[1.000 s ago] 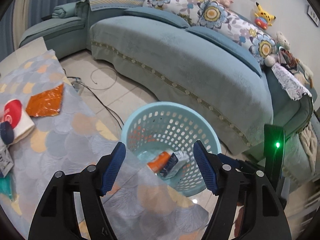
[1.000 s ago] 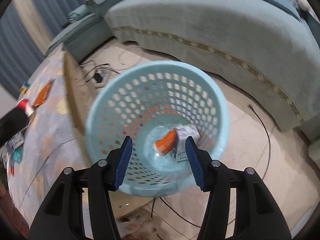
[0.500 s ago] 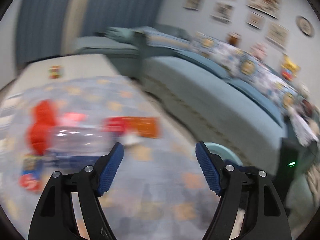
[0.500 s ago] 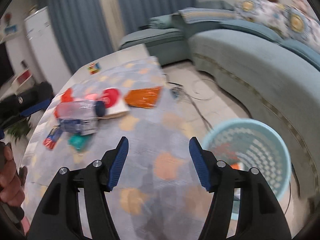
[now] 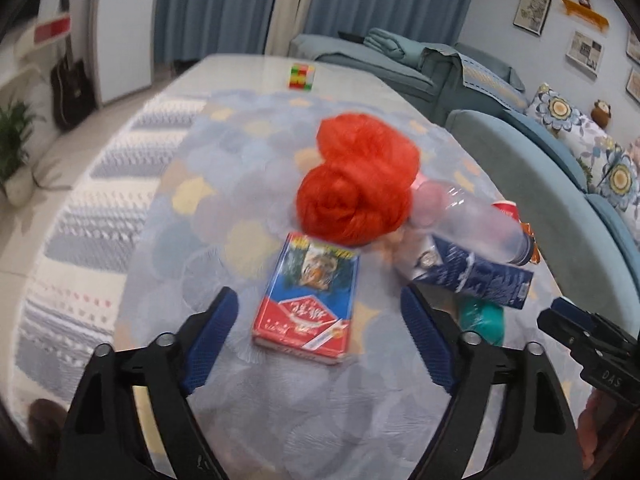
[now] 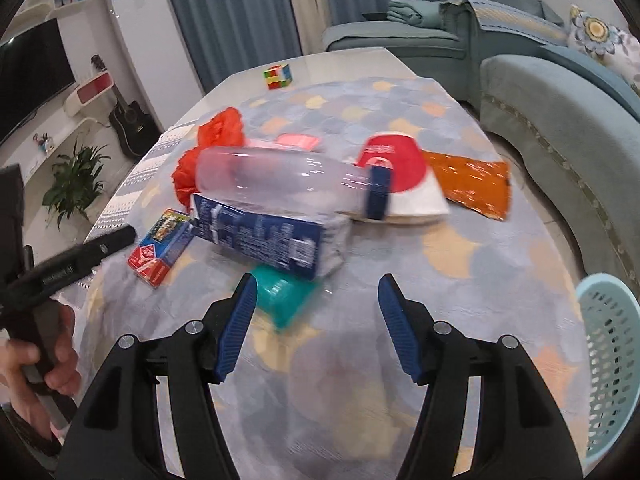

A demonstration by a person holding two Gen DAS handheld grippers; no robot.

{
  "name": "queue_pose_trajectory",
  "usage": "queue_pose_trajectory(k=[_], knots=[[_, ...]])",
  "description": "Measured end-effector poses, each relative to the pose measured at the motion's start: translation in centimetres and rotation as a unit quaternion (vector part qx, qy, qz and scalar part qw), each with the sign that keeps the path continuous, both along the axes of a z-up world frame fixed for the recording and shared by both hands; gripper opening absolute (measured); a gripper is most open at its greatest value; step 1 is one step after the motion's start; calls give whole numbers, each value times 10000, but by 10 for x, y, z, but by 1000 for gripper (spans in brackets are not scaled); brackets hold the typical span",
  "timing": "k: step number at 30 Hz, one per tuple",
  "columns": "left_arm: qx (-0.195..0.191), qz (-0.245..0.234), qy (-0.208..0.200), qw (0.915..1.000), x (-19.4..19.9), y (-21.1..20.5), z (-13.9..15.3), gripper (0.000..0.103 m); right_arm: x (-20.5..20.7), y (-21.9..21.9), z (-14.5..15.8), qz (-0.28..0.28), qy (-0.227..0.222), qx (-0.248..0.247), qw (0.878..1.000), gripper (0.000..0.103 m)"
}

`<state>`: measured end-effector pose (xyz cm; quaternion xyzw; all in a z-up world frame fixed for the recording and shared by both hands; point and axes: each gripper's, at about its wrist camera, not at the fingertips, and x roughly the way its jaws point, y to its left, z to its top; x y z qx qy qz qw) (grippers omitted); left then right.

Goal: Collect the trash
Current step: 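Grasp the red tiger card box with the left tool while the right tool grasps another milk carton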

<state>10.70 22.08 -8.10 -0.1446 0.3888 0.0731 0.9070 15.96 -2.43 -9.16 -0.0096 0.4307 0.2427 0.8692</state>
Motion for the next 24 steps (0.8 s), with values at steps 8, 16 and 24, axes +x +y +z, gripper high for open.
queue_pose_trajectory(k=[8,16,24], knots=[[-193,81,278,9994,25,8,-34,83,20,23,10,-22,-385,-169,9991,63],[88,213,387,9990,30,10,-44,65,34,28,-6,32,105,-134,9998,63],[272,823,44,9962,-7,24,-30,61,-8,62,3,1121,112,113,9936,63]])
